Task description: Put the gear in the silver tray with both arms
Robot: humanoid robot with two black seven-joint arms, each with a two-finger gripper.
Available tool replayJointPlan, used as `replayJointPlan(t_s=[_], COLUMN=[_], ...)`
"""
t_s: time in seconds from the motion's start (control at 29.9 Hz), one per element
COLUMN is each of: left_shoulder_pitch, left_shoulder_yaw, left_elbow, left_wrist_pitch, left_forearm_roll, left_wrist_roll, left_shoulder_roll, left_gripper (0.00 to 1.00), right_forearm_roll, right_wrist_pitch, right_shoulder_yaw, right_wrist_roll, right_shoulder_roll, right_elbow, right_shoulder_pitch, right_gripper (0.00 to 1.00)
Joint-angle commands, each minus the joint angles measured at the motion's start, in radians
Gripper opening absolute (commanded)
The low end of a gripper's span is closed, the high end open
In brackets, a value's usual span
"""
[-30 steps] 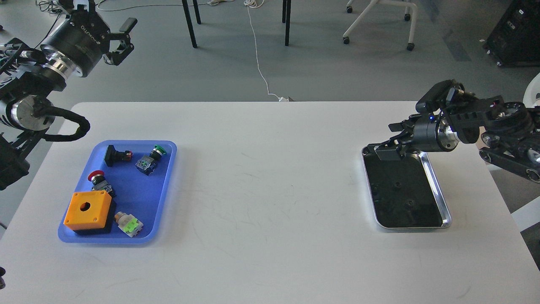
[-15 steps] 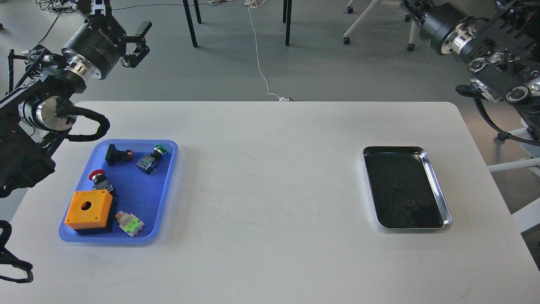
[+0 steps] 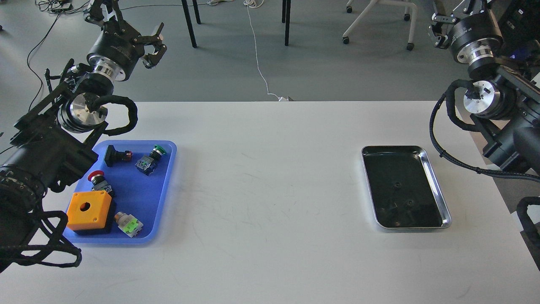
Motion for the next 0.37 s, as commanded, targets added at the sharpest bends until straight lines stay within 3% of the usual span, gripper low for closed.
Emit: replayJointPlan(t_s=[0.0, 0.1, 0.33], left_shoulder_pitch=[0.005, 0.007, 0.024], left_shoulder_yaw=[0.01, 0.01, 0.002], left_elbow=[0.0, -0.002, -0.012], left_wrist_pitch=[0.004, 0.012, 0.01], left_forearm_roll=[-0.019, -0.022, -0.024], left_wrist_roll=[-0.012, -0.014, -0.014], left_shoulder_roll=[-0.005, -0.008, -0.02], left_gripper=[0.98, 0.98, 0.98], right_forearm_roll=[0.112, 0.12, 0.12], right_wrist_pitch=[0.06, 0.074, 0.127], right_shoulder_yaw=[0.14, 0.212, 0.251], right_wrist_roll=[-0.084, -0.123, -0.129], right_shoulder_roll=[0.005, 0.028, 0.042], right_elbow=[0.0, 0.002, 0.011], right_shoulder_pitch=[-0.045, -0.059, -0.08], right_gripper=[1.0, 1.0, 1.0])
